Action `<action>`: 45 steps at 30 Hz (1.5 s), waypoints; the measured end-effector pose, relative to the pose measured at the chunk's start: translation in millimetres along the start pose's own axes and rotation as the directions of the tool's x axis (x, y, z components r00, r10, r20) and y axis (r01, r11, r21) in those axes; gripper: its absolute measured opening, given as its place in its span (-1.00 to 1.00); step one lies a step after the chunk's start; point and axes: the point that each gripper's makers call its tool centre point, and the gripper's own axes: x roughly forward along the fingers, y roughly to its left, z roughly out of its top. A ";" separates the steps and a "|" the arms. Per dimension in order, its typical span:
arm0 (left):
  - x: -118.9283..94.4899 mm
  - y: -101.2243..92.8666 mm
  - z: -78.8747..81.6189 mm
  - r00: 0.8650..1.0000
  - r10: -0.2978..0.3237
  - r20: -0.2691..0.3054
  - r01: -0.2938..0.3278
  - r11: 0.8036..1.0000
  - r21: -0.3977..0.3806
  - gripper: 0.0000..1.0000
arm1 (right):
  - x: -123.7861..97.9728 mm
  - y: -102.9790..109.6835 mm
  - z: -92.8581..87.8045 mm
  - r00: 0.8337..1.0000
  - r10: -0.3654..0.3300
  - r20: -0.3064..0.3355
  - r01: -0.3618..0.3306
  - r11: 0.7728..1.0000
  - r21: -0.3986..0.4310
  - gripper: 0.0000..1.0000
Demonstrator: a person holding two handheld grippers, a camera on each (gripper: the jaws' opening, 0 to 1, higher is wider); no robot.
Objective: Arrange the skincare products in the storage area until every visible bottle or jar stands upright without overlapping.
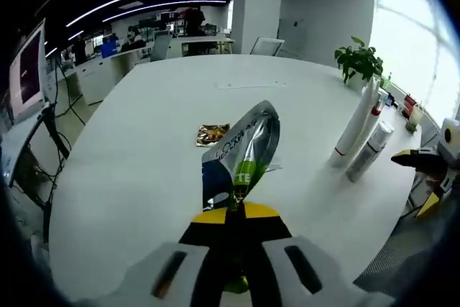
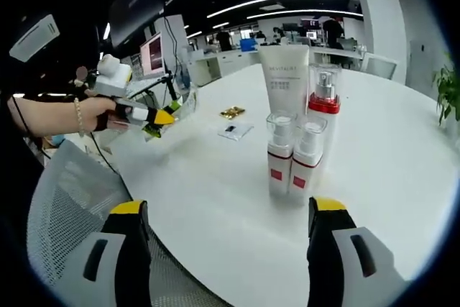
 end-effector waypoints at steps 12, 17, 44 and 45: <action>-23.2 -15.3 10.0 0.999 -0.023 0.042 0.022 1.000 0.014 -1.00 | -0.3 5.6 2.6 0.999 0.030 0.014 -0.030 1.000 0.002 0.74; -31.1 -22.1 12.9 0.998 -0.034 0.059 0.033 0.999 0.019 -1.00 | -0.1 6.5 3.6 0.999 0.037 0.020 -0.037 0.999 0.003 0.74; -77.5 -60.6 5.9 0.992 -0.093 0.084 0.074 0.975 0.210 -1.00 | 9.8 63.2 54.0 0.972 0.197 0.131 -0.199 0.980 0.008 0.52; -79.0 -62.2 5.7 0.992 -0.094 0.084 0.073 0.972 0.223 -1.00 | 10.9 66.1 56.4 0.969 0.206 0.137 -0.209 0.978 0.011 0.51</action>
